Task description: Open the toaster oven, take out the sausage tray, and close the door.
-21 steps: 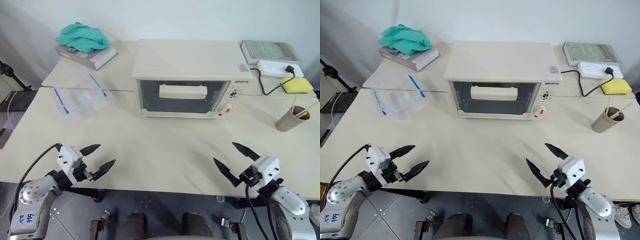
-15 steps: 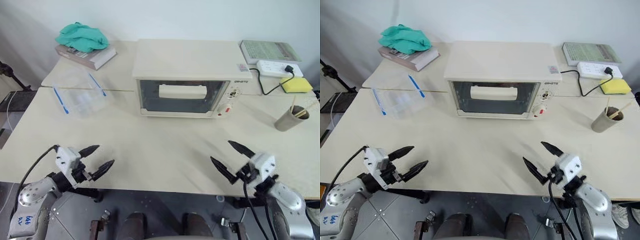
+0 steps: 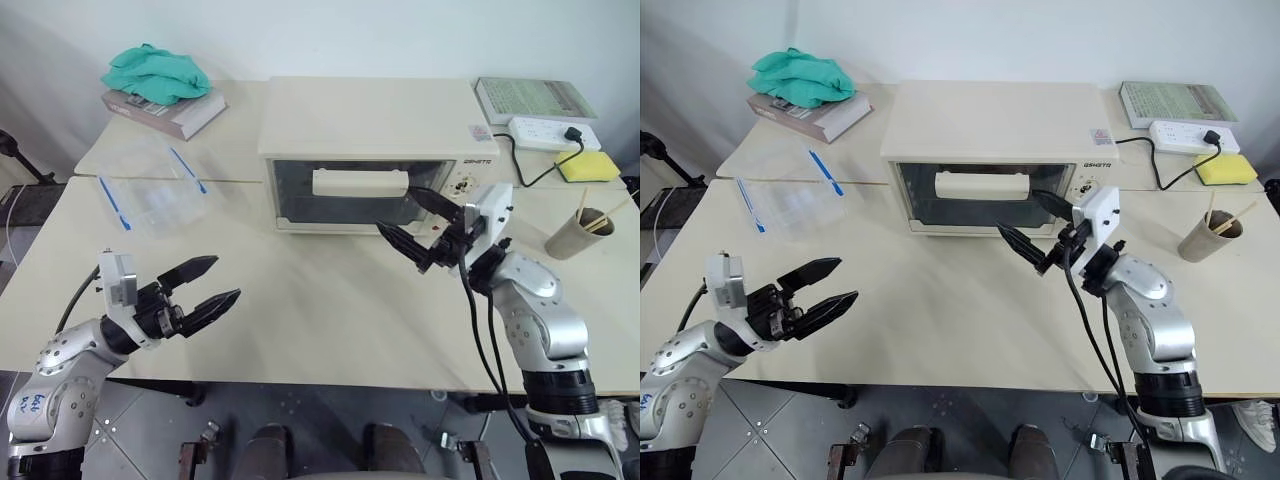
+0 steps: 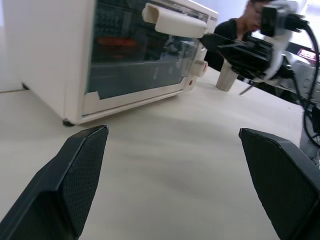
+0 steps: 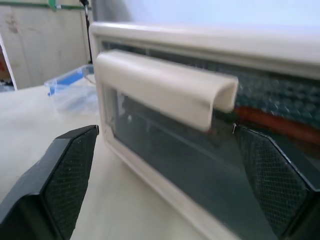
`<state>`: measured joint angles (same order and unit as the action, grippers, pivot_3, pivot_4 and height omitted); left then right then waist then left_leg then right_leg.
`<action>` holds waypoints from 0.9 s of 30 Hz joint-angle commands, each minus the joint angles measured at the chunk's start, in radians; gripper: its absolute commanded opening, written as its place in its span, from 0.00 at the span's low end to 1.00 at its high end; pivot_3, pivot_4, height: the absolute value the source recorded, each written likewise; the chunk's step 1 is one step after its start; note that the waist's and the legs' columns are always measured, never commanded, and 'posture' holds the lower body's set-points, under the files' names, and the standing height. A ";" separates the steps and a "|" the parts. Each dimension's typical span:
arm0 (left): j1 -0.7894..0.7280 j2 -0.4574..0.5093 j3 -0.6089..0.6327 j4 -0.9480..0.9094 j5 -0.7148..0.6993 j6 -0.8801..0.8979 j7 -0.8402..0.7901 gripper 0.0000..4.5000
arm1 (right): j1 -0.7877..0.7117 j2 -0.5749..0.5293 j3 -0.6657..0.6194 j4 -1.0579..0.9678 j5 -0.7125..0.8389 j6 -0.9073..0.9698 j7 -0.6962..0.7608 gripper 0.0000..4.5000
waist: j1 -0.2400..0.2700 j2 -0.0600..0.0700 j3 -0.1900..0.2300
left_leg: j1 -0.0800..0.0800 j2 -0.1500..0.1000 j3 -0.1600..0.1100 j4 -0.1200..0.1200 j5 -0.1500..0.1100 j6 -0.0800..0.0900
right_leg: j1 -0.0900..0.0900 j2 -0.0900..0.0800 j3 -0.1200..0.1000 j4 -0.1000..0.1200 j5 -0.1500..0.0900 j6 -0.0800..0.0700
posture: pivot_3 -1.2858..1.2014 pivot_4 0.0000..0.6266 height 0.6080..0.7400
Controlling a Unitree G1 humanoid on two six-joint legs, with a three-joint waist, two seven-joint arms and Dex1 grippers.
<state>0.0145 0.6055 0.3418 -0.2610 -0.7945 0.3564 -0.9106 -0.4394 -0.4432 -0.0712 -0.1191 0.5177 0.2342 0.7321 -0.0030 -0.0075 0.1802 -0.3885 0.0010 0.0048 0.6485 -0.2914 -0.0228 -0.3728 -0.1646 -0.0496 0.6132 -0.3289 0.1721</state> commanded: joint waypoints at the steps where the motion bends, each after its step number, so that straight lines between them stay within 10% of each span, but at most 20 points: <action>1: 0.004 -0.010 0.004 -0.014 0.014 -0.022 -0.003 0.99 | -0.013 0.009 0.010 -0.038 0.004 -0.018 0.027 1.00 | 0.000 0.000 0.000 | 0.000 0.000 0.000 0.000 0.000 0.000 | 0.000 0.000 0.000 0.000 0.000 0.000 | 0.52 0.24 1.00; 16: -0.136 -0.046 0.004 0.114 0.014 -0.023 0.013 0.99 | 0.215 -0.100 0.069 -0.153 -0.120 -0.220 0.249 1.00 | 0.002 -0.001 0.000 | -0.001 0.001 0.003 0.000 -0.001 0.000 | -0.002 0.000 -0.001 -0.001 0.000 0.000 | 0.52 0.24 1.00; 27: -0.503 -0.175 -0.129 0.316 0.131 -0.031 0.127 0.25 | 0.241 -0.131 0.096 -0.029 -0.251 -0.469 0.291 1.00 | 0.003 -0.004 0.002 | 0.000 0.001 0.004 0.001 -0.001 0.000 | -0.002 0.000 -0.002 -0.001 0.000 0.001 | 0.52 0.24 1.00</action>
<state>-0.4607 0.4344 0.2179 0.0583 -0.6797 0.3393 -0.8018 -0.1901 -0.5648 0.0236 -0.1357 0.2658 -0.1961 1.0115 -0.0003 -0.0110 0.1820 -0.3888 0.0018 0.0090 0.6502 -0.2922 -0.0232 -0.3739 -0.1646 -0.0520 0.6126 -0.3285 0.1730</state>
